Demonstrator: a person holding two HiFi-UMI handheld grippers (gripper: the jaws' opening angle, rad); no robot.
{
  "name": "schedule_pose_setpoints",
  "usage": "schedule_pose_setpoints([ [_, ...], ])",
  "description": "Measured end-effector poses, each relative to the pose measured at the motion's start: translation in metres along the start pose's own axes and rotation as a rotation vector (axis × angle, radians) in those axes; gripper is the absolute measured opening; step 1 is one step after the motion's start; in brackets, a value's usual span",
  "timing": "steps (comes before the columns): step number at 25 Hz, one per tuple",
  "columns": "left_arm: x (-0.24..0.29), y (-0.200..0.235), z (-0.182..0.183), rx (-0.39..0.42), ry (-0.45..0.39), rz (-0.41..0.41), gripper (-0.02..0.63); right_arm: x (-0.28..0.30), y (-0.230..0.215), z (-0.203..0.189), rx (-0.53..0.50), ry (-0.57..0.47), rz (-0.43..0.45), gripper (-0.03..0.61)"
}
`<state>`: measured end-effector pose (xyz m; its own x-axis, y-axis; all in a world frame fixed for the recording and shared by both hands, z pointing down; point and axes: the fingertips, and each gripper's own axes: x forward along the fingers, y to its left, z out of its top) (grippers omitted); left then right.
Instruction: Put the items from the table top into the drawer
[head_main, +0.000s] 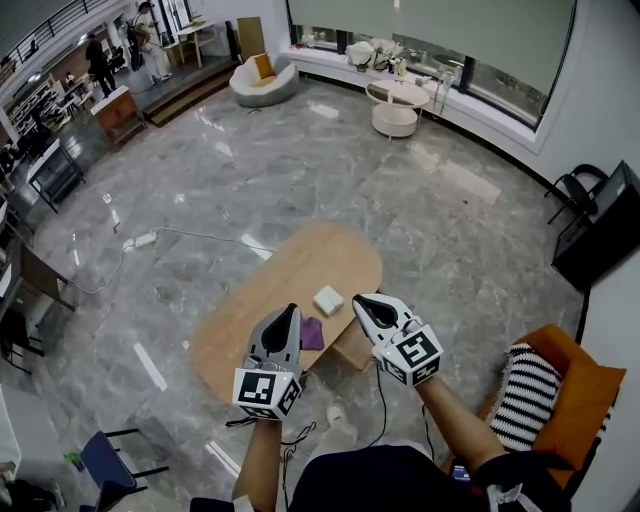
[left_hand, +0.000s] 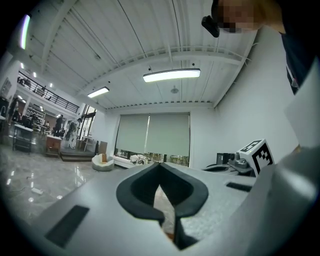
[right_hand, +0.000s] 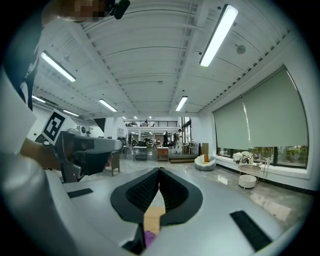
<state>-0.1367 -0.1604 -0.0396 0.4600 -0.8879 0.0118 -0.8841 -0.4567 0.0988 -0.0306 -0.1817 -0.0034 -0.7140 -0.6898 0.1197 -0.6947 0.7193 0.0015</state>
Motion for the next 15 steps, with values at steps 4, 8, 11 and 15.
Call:
schedule_pose_setpoints([
  [4, 0.003, -0.002, -0.007, -0.026, 0.008, 0.014, 0.004, 0.001, -0.003, -0.004, 0.007, 0.01, -0.009, 0.017],
  [8, 0.005, -0.012, -0.017, -0.029, 0.026, 0.02, 0.003, -0.004, -0.006, -0.009, 0.012, 0.01, 0.003, 0.017],
  [11, 0.004, -0.017, -0.025, -0.042, 0.029, 0.04, 0.003, -0.007, -0.009, -0.015, 0.013, 0.017, 0.016, 0.017],
  [15, 0.003, -0.024, -0.043, -0.037, 0.035, 0.056, 0.004, -0.013, -0.013, -0.032, 0.017, 0.022, 0.026, 0.017],
])
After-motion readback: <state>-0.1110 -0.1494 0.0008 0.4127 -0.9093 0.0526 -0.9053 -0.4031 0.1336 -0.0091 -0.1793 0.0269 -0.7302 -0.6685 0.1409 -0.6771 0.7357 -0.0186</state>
